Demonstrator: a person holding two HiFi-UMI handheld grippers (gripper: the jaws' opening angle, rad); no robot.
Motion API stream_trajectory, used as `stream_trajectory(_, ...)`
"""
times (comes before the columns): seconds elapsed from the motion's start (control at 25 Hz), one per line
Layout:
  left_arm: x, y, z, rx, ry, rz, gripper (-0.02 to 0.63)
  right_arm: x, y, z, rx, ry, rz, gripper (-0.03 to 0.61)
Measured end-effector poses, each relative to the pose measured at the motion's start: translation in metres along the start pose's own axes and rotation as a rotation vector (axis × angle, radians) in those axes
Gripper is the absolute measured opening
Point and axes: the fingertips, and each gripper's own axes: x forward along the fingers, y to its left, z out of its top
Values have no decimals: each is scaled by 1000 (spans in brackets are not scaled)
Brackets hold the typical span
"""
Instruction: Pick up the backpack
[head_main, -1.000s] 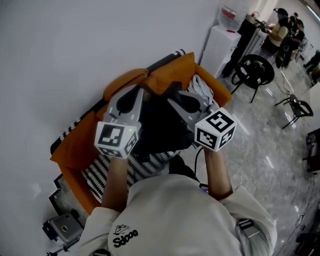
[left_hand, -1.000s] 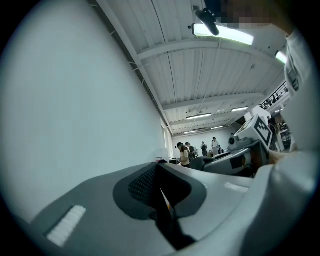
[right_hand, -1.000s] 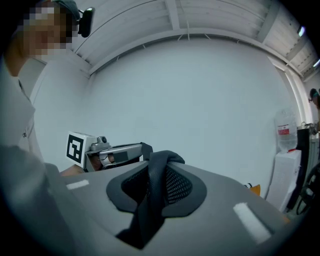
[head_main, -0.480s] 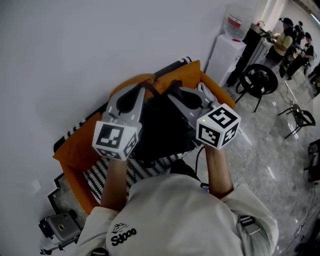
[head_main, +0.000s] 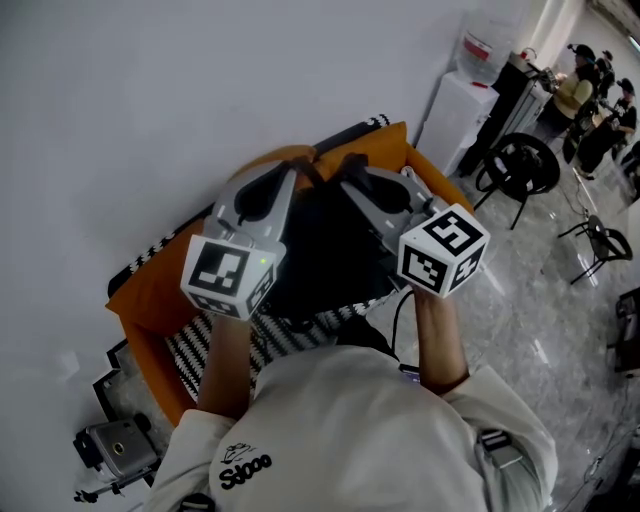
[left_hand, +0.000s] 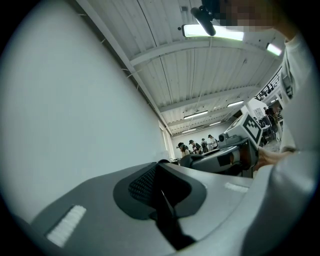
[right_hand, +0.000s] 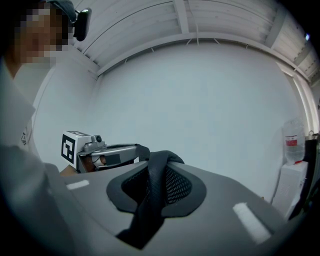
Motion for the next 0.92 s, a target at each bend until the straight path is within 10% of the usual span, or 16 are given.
stream_trajectory(0.92,3,0,-11,-30,22,25,18,4,-5,-11,-18,36,37,60)
